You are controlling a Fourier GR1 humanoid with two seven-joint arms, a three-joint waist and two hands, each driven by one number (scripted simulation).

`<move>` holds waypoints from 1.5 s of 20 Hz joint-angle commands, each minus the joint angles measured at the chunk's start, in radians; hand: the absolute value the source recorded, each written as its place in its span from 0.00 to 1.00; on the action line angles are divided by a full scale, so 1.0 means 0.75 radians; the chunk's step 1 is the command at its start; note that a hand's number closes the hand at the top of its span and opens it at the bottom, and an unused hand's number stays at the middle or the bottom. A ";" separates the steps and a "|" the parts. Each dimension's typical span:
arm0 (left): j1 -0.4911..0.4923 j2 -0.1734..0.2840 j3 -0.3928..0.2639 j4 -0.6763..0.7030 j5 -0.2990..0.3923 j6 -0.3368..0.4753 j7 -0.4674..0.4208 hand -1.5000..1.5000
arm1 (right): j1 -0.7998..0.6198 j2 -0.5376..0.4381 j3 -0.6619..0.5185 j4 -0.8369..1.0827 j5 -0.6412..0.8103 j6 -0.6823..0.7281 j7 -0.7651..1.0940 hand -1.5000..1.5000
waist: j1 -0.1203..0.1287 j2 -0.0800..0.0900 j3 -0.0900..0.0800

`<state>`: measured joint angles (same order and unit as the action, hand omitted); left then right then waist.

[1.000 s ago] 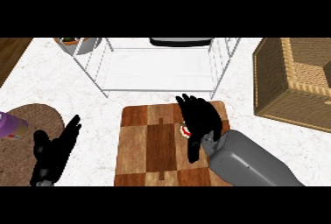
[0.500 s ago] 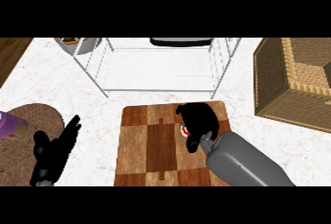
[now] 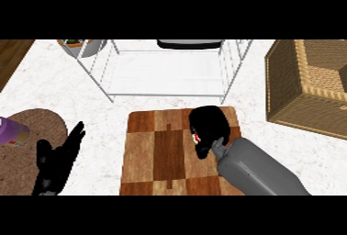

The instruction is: Pick the cupcake from the cutting board and place it in the basket

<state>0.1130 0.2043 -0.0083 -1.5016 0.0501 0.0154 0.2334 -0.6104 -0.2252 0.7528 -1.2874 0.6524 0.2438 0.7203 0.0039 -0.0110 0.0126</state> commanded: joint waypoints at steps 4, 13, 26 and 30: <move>0.051 -0.018 0.003 0.076 0.015 -0.007 0.074 0.50 | 0.083 0.131 -0.076 0.022 0.093 -0.100 0.351 1.00 | -0.015 0.012 -0.018; 0.090 0.021 0.035 0.052 0.036 -0.056 0.066 0.50 | 0.139 0.140 -0.172 -0.224 0.253 -0.344 0.401 1.00 | -0.015 0.009 -0.016; 0.080 -0.025 0.024 0.092 -0.011 -0.007 0.031 0.50 | -0.078 0.112 -0.682 -0.823 0.352 -0.483 0.531 1.00 | -0.030 0.009 -0.018; 0.062 0.017 0.059 0.042 0.019 -0.027 0.105 0.50 | -0.191 0.044 -0.825 -0.946 0.345 -0.297 0.671 1.00 | -0.032 0.003 -0.018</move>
<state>0.1369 0.2051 0.0224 -1.5175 0.0530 0.0054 0.2528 -0.6843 -0.1568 0.2295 -1.9093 0.9129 -0.0959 1.0671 -0.0228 -0.0157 0.0121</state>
